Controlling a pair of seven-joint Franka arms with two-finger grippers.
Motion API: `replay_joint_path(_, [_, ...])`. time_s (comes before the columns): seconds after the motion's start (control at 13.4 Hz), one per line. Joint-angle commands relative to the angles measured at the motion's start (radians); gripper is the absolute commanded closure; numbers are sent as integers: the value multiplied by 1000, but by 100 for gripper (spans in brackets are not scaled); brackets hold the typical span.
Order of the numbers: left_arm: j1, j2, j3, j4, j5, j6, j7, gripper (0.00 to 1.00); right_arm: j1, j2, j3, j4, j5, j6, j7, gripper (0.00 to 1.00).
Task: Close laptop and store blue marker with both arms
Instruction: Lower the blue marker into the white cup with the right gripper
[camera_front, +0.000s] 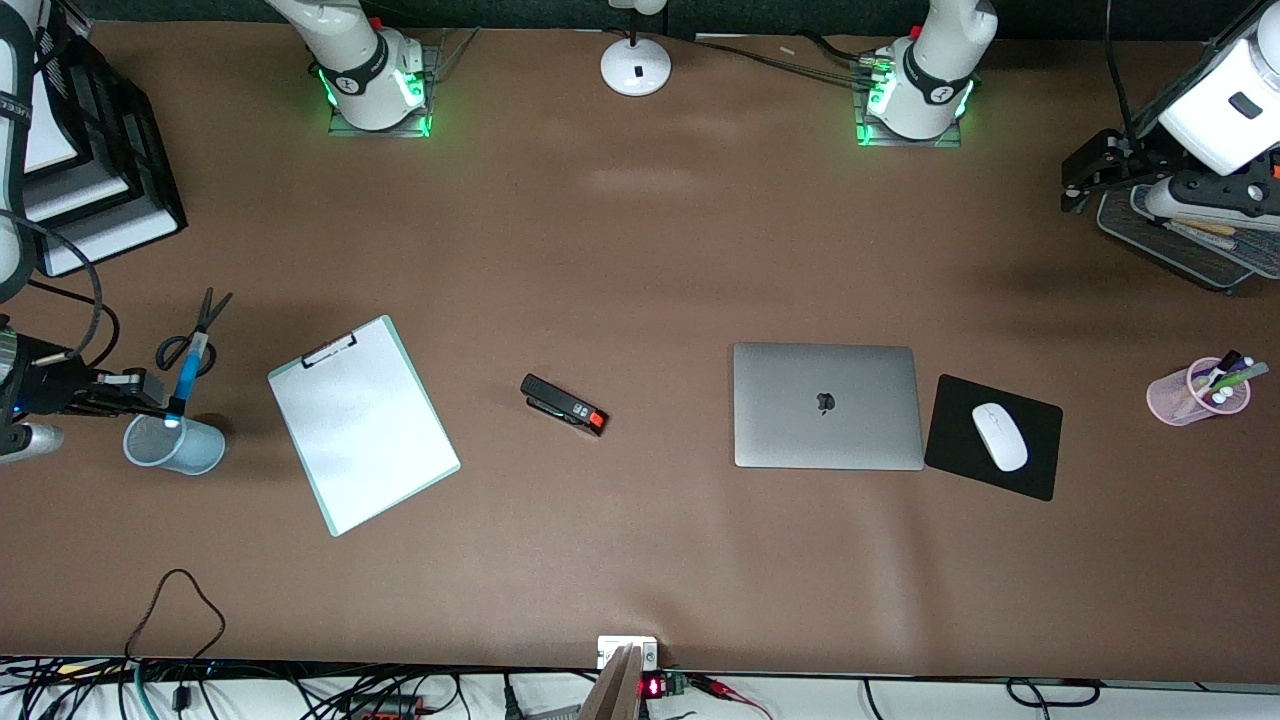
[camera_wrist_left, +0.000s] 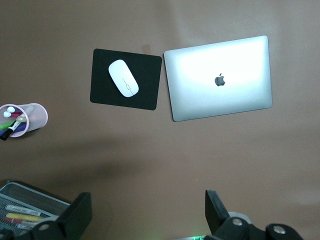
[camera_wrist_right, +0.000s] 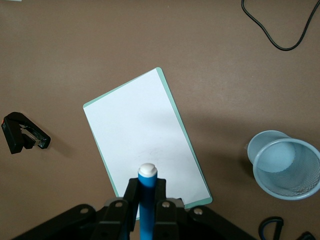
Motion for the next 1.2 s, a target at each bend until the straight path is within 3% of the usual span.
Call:
replay_joint_path(0.0, [3,-7,7,-10,-22,14,24,0,-4,-20,8,-15,-18,7,-8,100])
replay_joint_path(0.82, [4,-5,7,-10,-22,23,23,0,-12,-18,8,-12,-131,40,-117,100])
replay_joint_path(1.12, [4,-7,7,-10,-22,23,21,0,-12,-11,8,-14,-162,107,-241,100])
